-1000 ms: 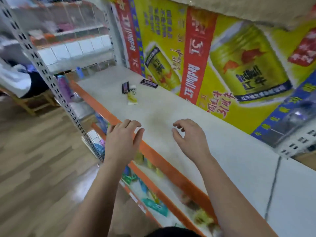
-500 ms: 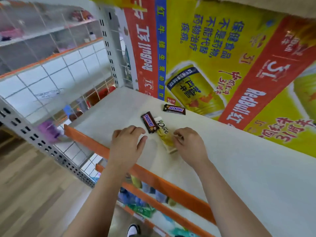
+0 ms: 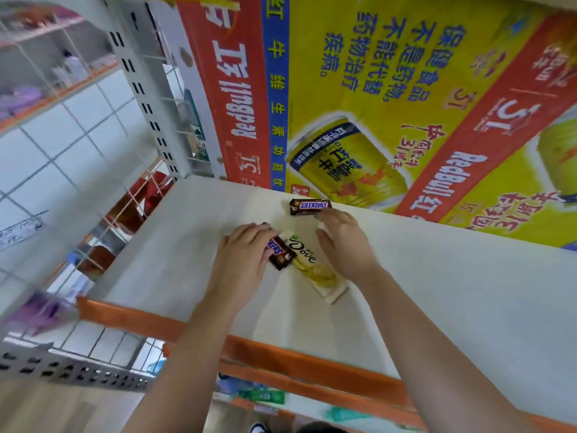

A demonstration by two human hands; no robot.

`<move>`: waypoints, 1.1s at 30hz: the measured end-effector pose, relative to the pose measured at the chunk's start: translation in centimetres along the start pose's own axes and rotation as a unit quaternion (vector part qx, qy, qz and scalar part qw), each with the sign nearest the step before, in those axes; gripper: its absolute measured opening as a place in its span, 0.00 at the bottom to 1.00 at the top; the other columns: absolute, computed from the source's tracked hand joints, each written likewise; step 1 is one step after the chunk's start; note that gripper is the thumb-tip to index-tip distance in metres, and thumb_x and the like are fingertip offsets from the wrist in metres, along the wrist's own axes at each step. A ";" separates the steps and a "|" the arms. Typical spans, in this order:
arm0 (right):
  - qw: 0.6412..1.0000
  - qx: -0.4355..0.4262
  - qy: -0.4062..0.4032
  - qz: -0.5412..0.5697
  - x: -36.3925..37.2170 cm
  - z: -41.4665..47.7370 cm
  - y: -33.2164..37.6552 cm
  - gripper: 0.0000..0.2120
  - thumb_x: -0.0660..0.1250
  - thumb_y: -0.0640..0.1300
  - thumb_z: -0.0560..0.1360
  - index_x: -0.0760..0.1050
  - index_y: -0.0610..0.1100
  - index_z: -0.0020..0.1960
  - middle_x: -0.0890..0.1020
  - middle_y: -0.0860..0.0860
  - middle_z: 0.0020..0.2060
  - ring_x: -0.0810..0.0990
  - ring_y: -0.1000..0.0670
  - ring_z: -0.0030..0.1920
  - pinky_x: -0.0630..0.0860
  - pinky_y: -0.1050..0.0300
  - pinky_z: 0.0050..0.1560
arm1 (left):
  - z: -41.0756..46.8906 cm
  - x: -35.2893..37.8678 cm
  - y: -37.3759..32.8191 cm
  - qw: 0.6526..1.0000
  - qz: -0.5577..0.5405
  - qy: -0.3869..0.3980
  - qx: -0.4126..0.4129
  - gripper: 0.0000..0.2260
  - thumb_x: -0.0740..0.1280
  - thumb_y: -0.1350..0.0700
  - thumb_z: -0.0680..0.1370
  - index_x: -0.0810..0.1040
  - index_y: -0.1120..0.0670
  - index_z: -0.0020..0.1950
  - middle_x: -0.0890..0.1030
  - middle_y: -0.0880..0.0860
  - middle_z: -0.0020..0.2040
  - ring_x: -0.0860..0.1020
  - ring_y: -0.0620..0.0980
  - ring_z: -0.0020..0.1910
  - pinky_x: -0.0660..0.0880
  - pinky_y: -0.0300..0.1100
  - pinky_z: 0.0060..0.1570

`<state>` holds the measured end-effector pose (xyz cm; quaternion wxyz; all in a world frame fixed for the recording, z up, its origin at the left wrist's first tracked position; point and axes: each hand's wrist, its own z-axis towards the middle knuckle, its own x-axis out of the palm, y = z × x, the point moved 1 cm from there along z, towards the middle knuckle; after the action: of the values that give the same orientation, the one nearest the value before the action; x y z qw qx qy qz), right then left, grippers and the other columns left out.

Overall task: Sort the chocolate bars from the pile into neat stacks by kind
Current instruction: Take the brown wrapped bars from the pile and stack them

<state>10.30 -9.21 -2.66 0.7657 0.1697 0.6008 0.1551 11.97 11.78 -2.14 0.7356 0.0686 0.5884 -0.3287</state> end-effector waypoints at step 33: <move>0.940 0.262 -0.139 0.168 -11.1 -12.3 -9.2 0.06 0.63 0.43 0.77 0.78 0.44 0.46 0.84 0.48 0.36 0.83 0.52 0.32 0.80 0.48 0.37 | 2.9 1.6 -14.6 0.952 -0.298 0.064 -0.014 0.04 0.70 0.55 0.75 0.75 0.48 0.45 0.81 0.47 0.39 0.78 0.49 0.39 0.72 0.43 0.39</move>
<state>-3.94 -21.46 0.17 0.7329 0.4827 0.4703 0.0930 6.26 -1.58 1.44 0.5661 -0.0988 0.6322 -0.5197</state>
